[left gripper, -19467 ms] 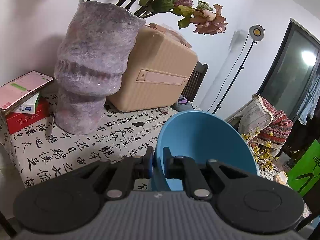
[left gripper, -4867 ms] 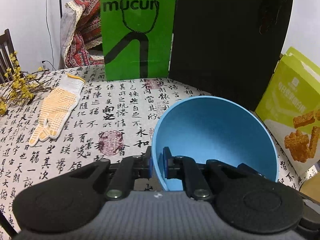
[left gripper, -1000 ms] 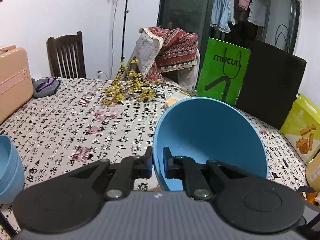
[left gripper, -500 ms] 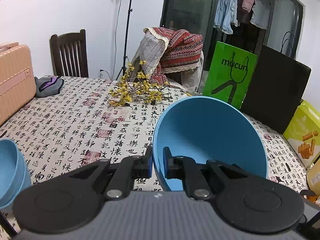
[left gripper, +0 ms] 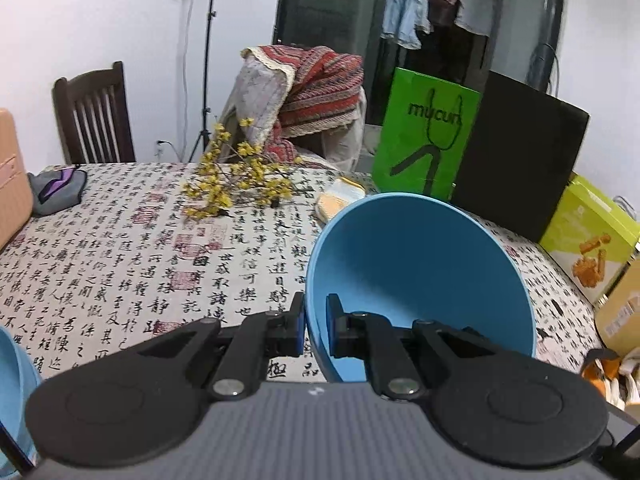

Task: Organize plates and bowls
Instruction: 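Keep carrying the blue bowl toward the stacked bowls by the lilac vase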

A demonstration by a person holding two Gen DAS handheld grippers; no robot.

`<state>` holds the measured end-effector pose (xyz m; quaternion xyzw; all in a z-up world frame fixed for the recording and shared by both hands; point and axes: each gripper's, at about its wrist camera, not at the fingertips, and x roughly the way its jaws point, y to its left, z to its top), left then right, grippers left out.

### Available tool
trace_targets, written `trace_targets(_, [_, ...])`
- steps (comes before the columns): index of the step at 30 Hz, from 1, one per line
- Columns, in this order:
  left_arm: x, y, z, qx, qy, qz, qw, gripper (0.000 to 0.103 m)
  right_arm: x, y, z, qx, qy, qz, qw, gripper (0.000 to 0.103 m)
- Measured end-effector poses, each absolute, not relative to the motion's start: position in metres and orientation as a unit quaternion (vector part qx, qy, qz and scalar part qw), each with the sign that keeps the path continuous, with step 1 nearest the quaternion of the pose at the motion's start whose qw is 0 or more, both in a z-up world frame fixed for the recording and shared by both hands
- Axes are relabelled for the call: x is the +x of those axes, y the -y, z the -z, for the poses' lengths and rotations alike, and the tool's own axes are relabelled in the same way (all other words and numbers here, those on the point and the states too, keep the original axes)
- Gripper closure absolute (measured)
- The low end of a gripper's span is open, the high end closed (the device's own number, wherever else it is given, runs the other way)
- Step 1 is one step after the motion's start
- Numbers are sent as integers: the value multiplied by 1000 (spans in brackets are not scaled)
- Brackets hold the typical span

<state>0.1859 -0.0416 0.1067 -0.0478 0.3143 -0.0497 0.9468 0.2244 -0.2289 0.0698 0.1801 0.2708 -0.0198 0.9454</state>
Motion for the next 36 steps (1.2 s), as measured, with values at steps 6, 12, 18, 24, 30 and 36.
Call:
trace_targets(6, [178,44,-103,-48,-311,58,947,92,215,231,-65,184,-273,36,944,93])
trace_targets(12, [168,41,-102,-70,-311,48,947,92,208,231,-64,161,-281,24,946,93])
trace_targets(18, [157,37,-102,-67,-305,37,949,92,202,229,-68,156,-277,6,948,93])
trace_targets(24, [150,25,-104,-59,-302,34,951,92,196,221,-71,172,-266,-1,948,93])
trace_targets(30, [145,6,-107,-66,-297,26,952,92,193,204,-75,166,-262,-14,951,93])
trace_targets(36, [142,-7,-108,-75,-295,21,952,92,190,191,-77,158,-262,-22,952,93])
